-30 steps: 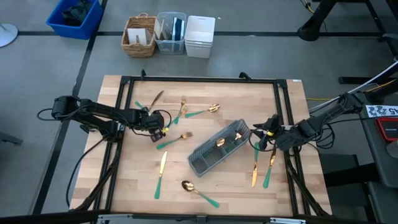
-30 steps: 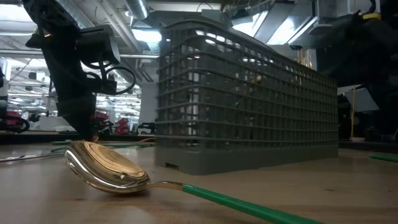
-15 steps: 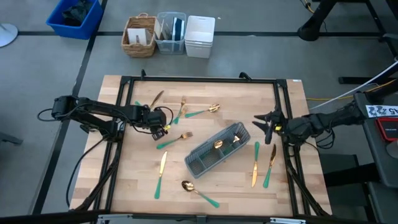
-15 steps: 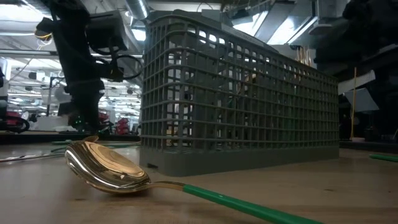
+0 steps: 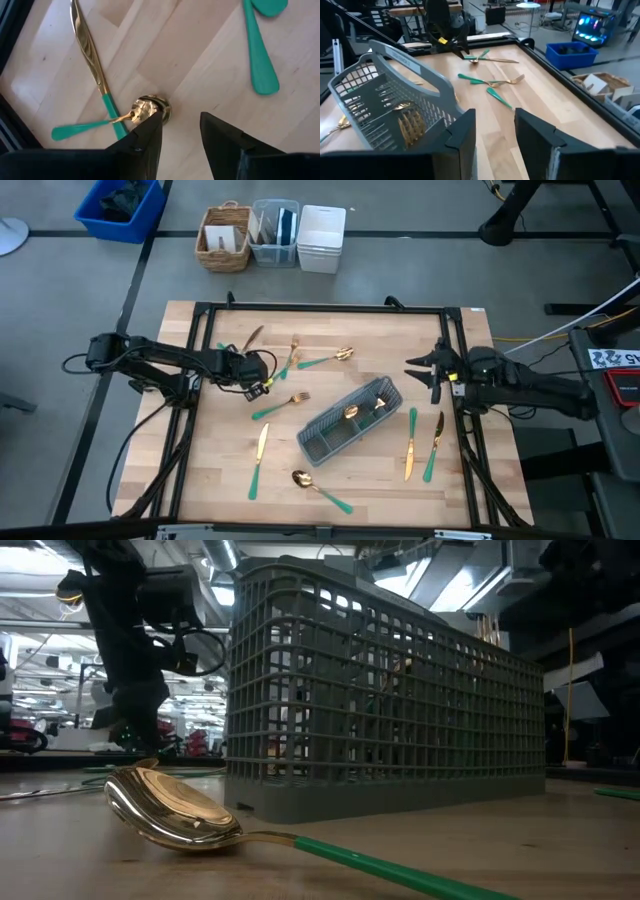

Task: Sort silverware
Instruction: Put the gold spoon into the gray silverware organizer

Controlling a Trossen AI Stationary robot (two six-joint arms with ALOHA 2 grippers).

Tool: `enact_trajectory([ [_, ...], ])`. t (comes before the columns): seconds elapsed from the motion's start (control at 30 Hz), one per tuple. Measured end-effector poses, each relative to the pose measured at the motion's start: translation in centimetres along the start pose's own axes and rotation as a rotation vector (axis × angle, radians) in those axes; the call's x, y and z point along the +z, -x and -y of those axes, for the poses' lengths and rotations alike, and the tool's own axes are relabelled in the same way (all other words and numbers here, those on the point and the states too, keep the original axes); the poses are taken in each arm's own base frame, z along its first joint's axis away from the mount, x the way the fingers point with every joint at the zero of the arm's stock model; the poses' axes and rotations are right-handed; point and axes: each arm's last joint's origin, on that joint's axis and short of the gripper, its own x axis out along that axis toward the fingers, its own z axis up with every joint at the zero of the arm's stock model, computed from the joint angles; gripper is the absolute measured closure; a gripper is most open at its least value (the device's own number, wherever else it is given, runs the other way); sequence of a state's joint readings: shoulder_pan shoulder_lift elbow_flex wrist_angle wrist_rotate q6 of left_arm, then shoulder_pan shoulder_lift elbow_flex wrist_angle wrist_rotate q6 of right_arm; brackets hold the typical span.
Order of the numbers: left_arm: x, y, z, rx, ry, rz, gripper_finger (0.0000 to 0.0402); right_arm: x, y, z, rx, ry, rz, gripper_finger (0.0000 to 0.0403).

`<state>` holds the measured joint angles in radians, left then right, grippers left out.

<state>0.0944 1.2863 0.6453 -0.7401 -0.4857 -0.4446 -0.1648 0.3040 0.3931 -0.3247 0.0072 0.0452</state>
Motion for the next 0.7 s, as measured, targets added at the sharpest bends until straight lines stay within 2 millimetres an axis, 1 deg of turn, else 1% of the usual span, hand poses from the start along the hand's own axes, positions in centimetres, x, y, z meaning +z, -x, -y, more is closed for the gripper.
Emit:
enact_trajectory([
  [0.17, -0.1, -1.0, 0.5, 0.034, -0.048, -0.043, 0.0277, 0.0, -0.1, 0.8, 0.024, -0.031, -0.006, 0.0267],
  [0.37, -0.1, -2.3, 1.0, 0.136, -0.108, -0.056, 0.0277, -0.1, -0.5, 1.8, 0.027, -0.071, -0.033, 0.0267],
  [0.53, 0.2, -3.0, 1.5, 0.137, -0.139, -0.049, 0.0277, -0.3, -1.1, 2.6, 0.047, -0.104, -0.064, 0.0267],
  [0.7, 0.3, -3.5, 1.2, 0.151, -0.122, -0.073, 0.0277, -0.5, -1.8, 3.3, 0.030, -0.130, -0.101, 0.0267],
])
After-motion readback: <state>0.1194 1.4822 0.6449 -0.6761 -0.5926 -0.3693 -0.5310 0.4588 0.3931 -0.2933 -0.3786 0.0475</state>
